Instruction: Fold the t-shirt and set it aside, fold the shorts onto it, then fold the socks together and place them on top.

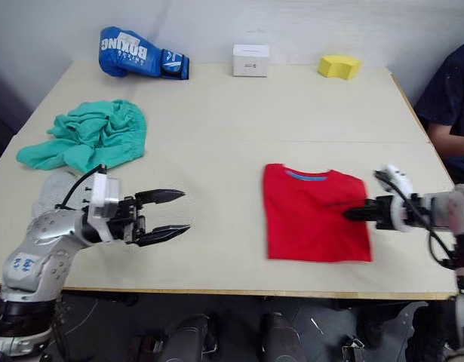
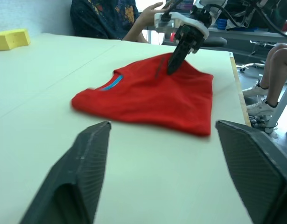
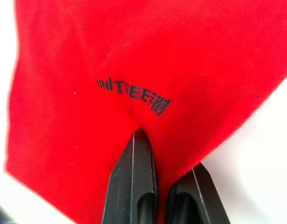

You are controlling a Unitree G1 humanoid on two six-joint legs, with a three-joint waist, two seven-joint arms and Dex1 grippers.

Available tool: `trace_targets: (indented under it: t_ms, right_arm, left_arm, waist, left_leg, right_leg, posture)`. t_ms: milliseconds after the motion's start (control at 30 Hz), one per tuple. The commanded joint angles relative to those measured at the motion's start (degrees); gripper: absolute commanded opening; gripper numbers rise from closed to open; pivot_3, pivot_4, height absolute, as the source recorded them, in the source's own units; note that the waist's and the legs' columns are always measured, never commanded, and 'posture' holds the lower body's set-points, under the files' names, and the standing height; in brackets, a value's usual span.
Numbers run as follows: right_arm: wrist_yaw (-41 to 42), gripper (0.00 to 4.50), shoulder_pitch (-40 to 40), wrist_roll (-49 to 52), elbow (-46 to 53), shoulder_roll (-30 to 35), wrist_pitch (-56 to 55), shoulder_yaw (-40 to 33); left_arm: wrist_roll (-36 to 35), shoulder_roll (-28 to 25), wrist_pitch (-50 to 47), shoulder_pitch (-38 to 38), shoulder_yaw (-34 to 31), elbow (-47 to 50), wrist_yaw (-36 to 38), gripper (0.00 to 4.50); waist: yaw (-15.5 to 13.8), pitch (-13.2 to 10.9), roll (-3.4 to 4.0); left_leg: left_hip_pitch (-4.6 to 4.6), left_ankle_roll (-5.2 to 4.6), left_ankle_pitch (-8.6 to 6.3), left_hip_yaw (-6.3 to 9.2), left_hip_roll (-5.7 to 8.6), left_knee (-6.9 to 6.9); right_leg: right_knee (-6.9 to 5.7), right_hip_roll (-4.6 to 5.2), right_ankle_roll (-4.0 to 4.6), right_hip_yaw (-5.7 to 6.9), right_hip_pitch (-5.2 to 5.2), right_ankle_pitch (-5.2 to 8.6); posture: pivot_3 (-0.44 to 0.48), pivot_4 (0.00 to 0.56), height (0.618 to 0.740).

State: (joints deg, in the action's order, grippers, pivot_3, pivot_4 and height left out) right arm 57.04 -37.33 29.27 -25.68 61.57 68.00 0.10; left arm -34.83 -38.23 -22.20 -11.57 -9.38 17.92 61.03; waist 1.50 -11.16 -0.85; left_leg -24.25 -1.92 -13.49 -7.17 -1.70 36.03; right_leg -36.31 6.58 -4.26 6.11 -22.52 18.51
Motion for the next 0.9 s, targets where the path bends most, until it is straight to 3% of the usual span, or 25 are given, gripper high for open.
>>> trace_targets:
  t_ms: [33,200,367,467,633,800,900]
  right_arm:
    - [7.37,0.0,-1.1,-8.24,-9.41,4.42,-16.23,3.59]
    - [7.01,0.0,-7.86,-18.24,-27.27,3.82,-30.92,6.72]
    - [5.6,0.0,-12.93,-21.64,-37.24,0.79,-36.45,5.11]
    - [7.7,0.8,-14.41,-21.8,-39.08,-0.03,-37.14,3.74]
    - [8.04,2.54,-14.0,-24.63,-39.4,3.26,-40.31,3.51]
    - [1.42,4.33,-4.88,-23.97,-37.28,9.54,-71.31,-4.52]
    - [-3.38,4.47,-2.15,-23.32,-34.28,8.99,-82.39,-8.32]
  left_arm:
    - [-4.09,-1.09,-1.92,1.81,-2.86,2.81,0.11,4.47]
    - [-5.77,-1.77,-3.72,2.52,-3.9,3.61,-0.75,4.47]
    - [-5.06,-1.43,-3.23,3.44,-3.54,4.19,-1.41,4.47]
    - [-2.19,-1.2,-1.59,3.51,-2.96,3.09,-3.14,4.5]
    - [-0.87,-1.55,-0.18,3.49,-3.86,1.37,-3.91,4.5]
    - [0.6,-3.26,2.05,5.35,-7.21,-2.3,-3.51,4.5]
    - [2.03,-4.43,4.27,6.15,-9.74,-6.77,-3.85,4.5]
  waist:
    - [0.17,-0.01,0.02]
    - [0.28,-0.15,0.25]
    - [0.2,-0.19,0.3]
    - [0.16,-0.19,0.31]
    - [0.08,-0.26,0.42]
    - [-0.53,-0.35,0.6]
    - [0.34,-0.35,0.6]
  left_leg:
    - [0.05,0.0,0.0,-0.05,-0.01,-0.01]
    - [0.09,0.31,0.17,-0.17,-0.06,-0.01]
    - [0.08,0.42,0.18,-0.22,-0.07,-0.01]
    - [0.07,0.41,0.17,-0.22,-0.06,0.02]
    - [0.07,0.42,0.15,-0.19,-0.06,0.02]
    - [0.05,0.42,0.11,-0.25,-0.02,-0.01]
    - [0.1,0.44,0.1,-0.33,-0.09,0.05]
  right_leg:
    - [0.0,-0.01,-0.01,-0.04,0.0,-0.01]
    - [-0.02,-0.07,0.0,-0.15,-0.05,-0.01]
    - [0.01,-0.08,0.01,-0.19,-0.08,-0.01]
    - [0.01,-0.07,0.0,-0.19,-0.06,-0.01]
    - [0.01,-0.05,0.01,-0.18,-0.06,-0.02]
    - [0.1,-0.05,0.0,-0.17,-0.07,-0.01]
    - [0.1,-0.14,-0.04,-0.13,-0.06,-0.03]
  posture:
    - [0.0,0.15,0.74]
    - [0.0,0.15,0.74]
    - [0.0,0.15,0.74]
    - [0.0,0.15,0.74]
    - [0.0,0.15,0.74]
    - [0.0,0.15,0.74]
    - [0.0,0.15,0.74]
